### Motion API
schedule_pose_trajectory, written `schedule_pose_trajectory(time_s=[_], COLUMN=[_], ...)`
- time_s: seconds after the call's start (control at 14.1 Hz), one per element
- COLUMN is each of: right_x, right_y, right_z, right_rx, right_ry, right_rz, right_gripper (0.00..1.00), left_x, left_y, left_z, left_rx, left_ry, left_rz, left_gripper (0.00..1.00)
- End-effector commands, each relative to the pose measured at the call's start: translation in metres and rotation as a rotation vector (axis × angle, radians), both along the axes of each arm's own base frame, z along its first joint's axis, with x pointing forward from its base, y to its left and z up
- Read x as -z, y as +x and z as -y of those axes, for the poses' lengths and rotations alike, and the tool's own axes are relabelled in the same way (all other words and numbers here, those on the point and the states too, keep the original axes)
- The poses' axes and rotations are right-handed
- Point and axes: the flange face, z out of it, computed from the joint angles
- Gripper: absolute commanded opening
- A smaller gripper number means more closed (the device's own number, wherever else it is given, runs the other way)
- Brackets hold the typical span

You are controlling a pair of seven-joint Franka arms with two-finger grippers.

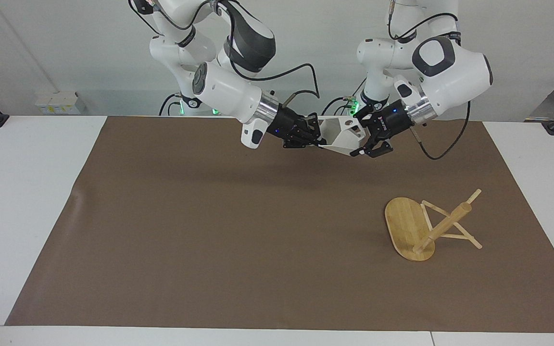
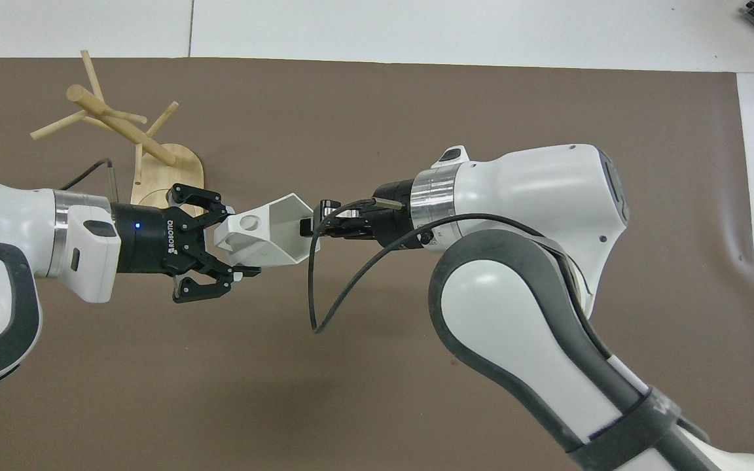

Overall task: Hang cup on rack
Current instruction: 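Open the right gripper and release the cup to the left gripper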

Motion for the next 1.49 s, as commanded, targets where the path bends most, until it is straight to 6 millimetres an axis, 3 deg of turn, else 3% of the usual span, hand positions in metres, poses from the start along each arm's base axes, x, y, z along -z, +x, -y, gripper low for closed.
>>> schedule_pose_trajectory(time_s=[0.0,0.28,0.36,0.43,0.78,1.07,1.42], right_x=[-0.003,-0.002,-0.002,-0.002,-0.001,0.005,0.013], right_y=[-0.005,-0.006,-0.005,-0.005,-0.003,0.010,0.053], right_z=[-0.007,-0.007,-0.007,-0.007,-0.003,0.014,0.097], right_rx=[-0.002,-0.004,-0.005,-0.009,0.002,0.098,0.255], right_ry=[0.027,0.026,0.026,0.026,0.022,-0.004,-0.064], right_rz=[-0.032,-0.036,-0.032,-0.026,-0.019,0.039,0.064], right_gripper=[0.00,0.00,0.26,0.99,1.00,1.00,1.00], left_x=[-0.003,-0.006,-0.005,-0.006,-0.006,-0.005,-0.004], left_y=[-0.001,-0.001,-0.001,-0.001,0.000,0.002,0.008], left_z=[0.000,-0.001,-0.001,-0.001,-0.007,-0.012,-0.021], left_rx=[-0.020,-0.027,-0.027,-0.028,-0.038,-0.051,-0.104], left_ry=[-0.024,-0.023,-0.023,-0.023,-0.024,-0.023,-0.013], left_rz=[0.024,0.034,0.032,0.033,0.029,0.028,0.043], left_gripper=[0.00,0.00,0.00,0.00,0.00,0.00,0.00])
